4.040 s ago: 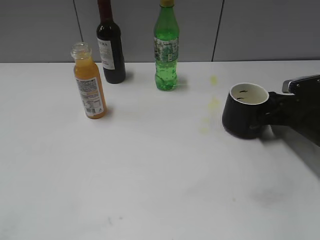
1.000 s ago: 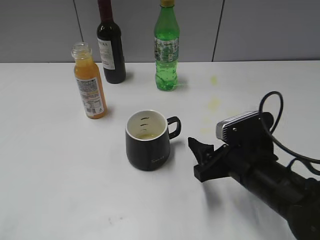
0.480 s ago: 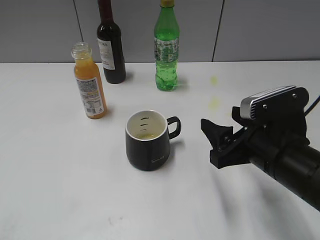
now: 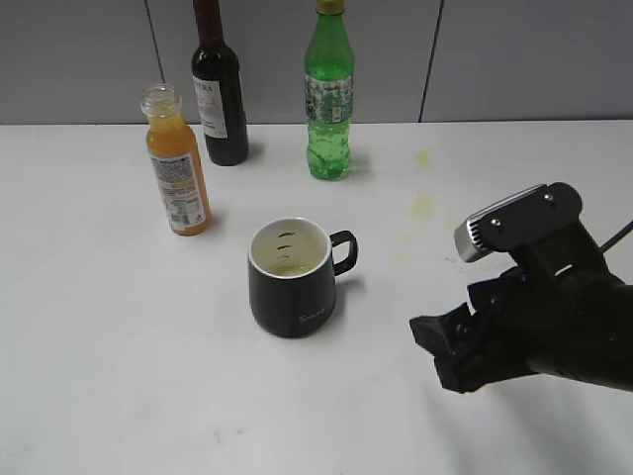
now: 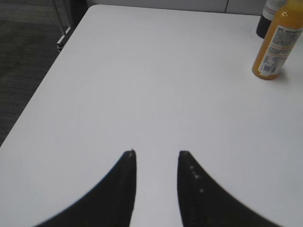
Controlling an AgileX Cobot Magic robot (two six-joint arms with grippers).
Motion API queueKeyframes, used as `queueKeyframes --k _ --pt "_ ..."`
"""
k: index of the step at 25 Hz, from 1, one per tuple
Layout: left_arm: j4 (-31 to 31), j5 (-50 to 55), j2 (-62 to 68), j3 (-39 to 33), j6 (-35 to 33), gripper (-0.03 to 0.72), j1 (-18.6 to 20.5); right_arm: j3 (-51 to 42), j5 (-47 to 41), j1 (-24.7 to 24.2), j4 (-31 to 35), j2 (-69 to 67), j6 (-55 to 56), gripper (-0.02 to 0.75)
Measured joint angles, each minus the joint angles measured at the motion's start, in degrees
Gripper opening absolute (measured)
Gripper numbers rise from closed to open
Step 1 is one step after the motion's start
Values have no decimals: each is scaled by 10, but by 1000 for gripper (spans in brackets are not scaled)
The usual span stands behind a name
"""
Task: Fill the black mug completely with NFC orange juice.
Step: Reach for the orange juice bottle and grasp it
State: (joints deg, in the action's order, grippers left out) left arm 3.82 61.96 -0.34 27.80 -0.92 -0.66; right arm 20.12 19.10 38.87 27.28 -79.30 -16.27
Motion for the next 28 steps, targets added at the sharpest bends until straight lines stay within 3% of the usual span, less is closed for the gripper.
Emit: queueKeyframes --k 6,12,15,20,28 --pt "0 0 0 0 0 237 0 45 -255 -28 -17 49 -1 554" --pt "0 0 0 0 0 237 0 92 -469 -28 -224 156 179 554" --pt "0 0 0 0 0 237 0 114 -563 -28 -286 229 212 554" --pt "0 0 0 0 0 237 0 117 -647 -55 -302 337 231 554" --pt "0 0 0 0 0 237 0 117 -705 -199 -303 530 236 554"
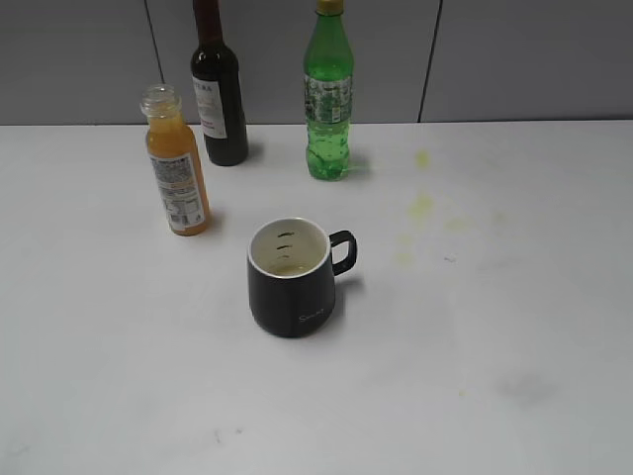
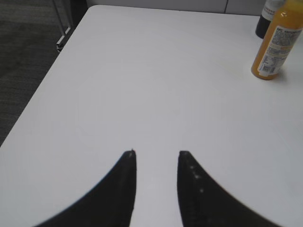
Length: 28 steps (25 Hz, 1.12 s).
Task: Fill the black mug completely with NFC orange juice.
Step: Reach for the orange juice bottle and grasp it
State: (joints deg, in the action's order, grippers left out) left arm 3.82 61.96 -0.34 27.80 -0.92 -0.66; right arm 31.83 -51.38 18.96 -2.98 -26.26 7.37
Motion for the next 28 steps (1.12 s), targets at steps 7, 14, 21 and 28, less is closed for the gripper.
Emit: queueKeyframes --k 7,14,21,28 --pt "0 0 0 0 0 237 0 -13 -17 -77 1 143 -18 554" --pt "0 0 0 0 0 237 0 -64 -21 -109 1 252 -41 554" --pt "0 0 0 0 0 237 0 -82 -26 -109 5 265 -47 554" --pt "0 0 0 0 0 237 0 -82 -26 -109 5 265 -48 554"
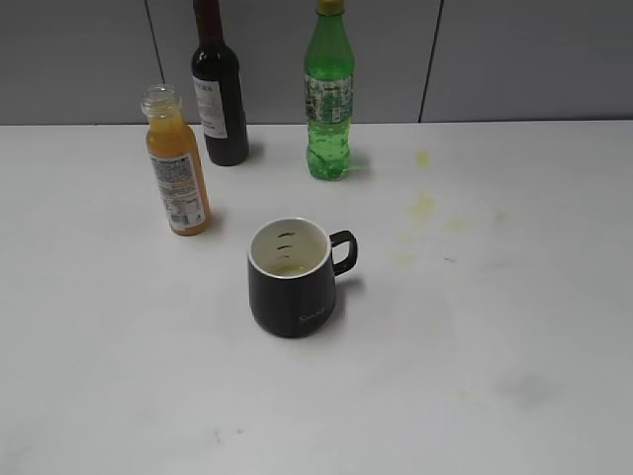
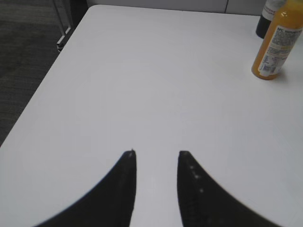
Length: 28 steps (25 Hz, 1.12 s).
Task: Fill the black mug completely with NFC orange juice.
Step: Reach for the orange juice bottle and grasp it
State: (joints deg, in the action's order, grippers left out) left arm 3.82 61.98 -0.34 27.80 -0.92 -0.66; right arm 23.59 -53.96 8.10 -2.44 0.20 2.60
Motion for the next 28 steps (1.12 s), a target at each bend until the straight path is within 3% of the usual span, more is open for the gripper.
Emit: queueKeyframes --k 28 --pt "0 0 0 0 0 237 0 0 0 0 1 0 -2 554"
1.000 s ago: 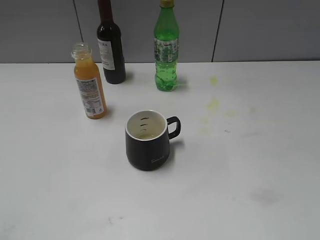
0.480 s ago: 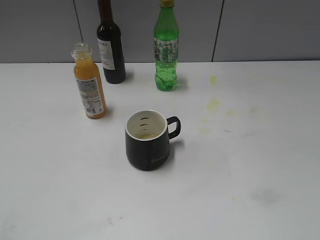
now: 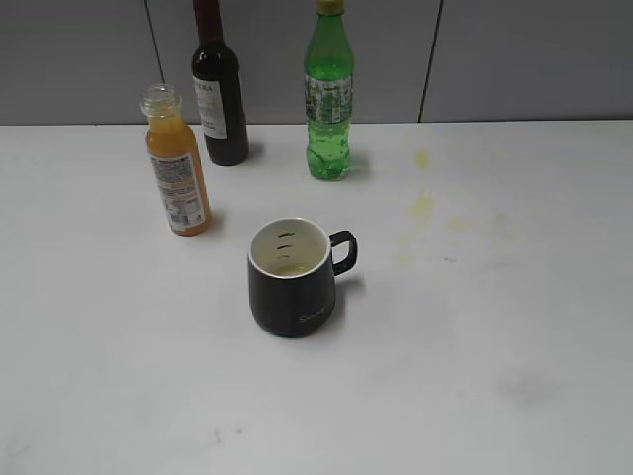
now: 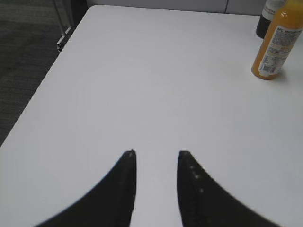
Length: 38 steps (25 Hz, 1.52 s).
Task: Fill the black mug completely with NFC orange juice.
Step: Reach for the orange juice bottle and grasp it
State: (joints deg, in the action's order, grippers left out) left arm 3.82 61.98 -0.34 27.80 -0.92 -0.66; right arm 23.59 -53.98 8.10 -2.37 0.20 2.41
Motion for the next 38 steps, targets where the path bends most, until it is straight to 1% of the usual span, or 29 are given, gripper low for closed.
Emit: queueKeyframes --k 4,5,6,7,8,9,10,11,13,16,20,26,28,32,35,38 --pt "0 0 0 0 0 237 0 0 0 0 0 0 0 554" --pt "0 0 0 0 0 246 0 0 0 0 0 0 0 554" --pt "0 0 0 0 0 269 0 0 0 0 0 0 0 554" --pt "0 0 0 0 0 308 0 0 0 0 0 0 0 554" --pt "0 0 0 0 0 380 0 0 0 0 1 0 0 554" --pt "0 0 0 0 0 474 0 0 0 0 0 0 0 554" --pt "0 0 0 0 0 548 0 0 0 0 0 0 0 554" --pt "0 0 0 0 0 594 0 0 0 0 0 0 0 554" --pt "0 0 0 0 0 632 0 0 0 0 0 0 0 554" --pt "0 0 0 0 0 648 0 0 0 0 0 0 0 554" --pt "0 0 0 0 0 647 0 0 0 0 0 0 0 554" --pt "0 -3 0 0 0 616 0 0 0 0 1 0 0 554" --pt "0 -21 0 5 0 611 0 0 0 0 1 0 0 554" --pt "0 -142 15 9 0 610 0 0 0 0 1 0 0 554" --pt "-2 -255 67 5 0 608 0 0 0 0 1 0 0 554" --pt "-20 -383 139 -13 0 602 0 0 0 0 1 0 0 554"
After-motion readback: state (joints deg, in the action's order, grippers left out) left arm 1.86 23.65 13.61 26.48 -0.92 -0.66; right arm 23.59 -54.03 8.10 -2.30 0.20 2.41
